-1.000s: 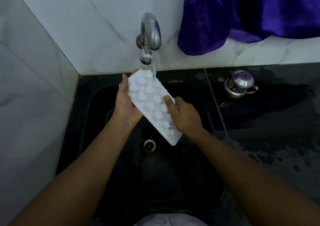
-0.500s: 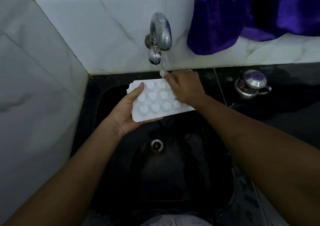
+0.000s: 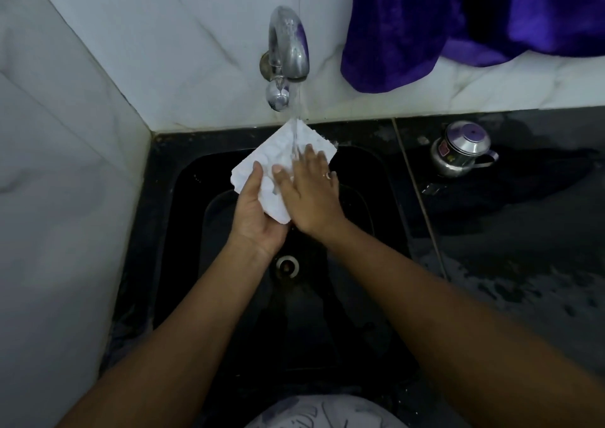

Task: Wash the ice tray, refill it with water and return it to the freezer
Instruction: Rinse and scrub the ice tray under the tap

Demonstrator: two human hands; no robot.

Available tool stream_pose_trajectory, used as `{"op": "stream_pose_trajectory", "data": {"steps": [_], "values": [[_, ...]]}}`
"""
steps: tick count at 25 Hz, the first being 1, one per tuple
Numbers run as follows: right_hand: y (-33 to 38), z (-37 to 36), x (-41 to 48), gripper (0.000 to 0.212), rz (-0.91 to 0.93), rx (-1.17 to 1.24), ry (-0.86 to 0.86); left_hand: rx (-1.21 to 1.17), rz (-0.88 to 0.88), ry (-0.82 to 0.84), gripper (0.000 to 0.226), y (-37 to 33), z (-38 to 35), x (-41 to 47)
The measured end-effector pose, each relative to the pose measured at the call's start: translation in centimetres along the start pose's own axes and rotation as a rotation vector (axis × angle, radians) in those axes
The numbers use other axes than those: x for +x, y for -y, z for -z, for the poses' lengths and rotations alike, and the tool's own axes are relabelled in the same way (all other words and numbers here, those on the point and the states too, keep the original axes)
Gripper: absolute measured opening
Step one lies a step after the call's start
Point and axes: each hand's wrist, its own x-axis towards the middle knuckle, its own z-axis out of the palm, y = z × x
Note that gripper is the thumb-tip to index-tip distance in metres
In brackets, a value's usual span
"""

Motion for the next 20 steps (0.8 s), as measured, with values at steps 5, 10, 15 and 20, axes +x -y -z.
{"op": "stream_pose_trajectory", "data": {"steps": [5, 10, 15, 20], "values": [[1.9, -0.2, -1.3, 0.093, -0.115, 0.328, 0.09, 0.014, -0.051, -0.065, 0.049, -0.4, -1.1, -0.4], [1.0, -0.4, -3.1, 0.09, -0.039, 0.34, 0.064, -0.038, -0.093, -0.108, 0.046, -0.2, -1.1, -0.9], [0.8, 1.1, -2.1, 0.087, -0.124, 0.443, 0.07, -0.069, -0.096, -0.122, 0.048, 0.9, -1.5, -0.8], [0.8, 0.3, -4.7, 0.089, -0.032, 0.44, 0.098, -0.062, -0.101, -0.167, 0.044, 0.7, -1.5, -1.0]]}}
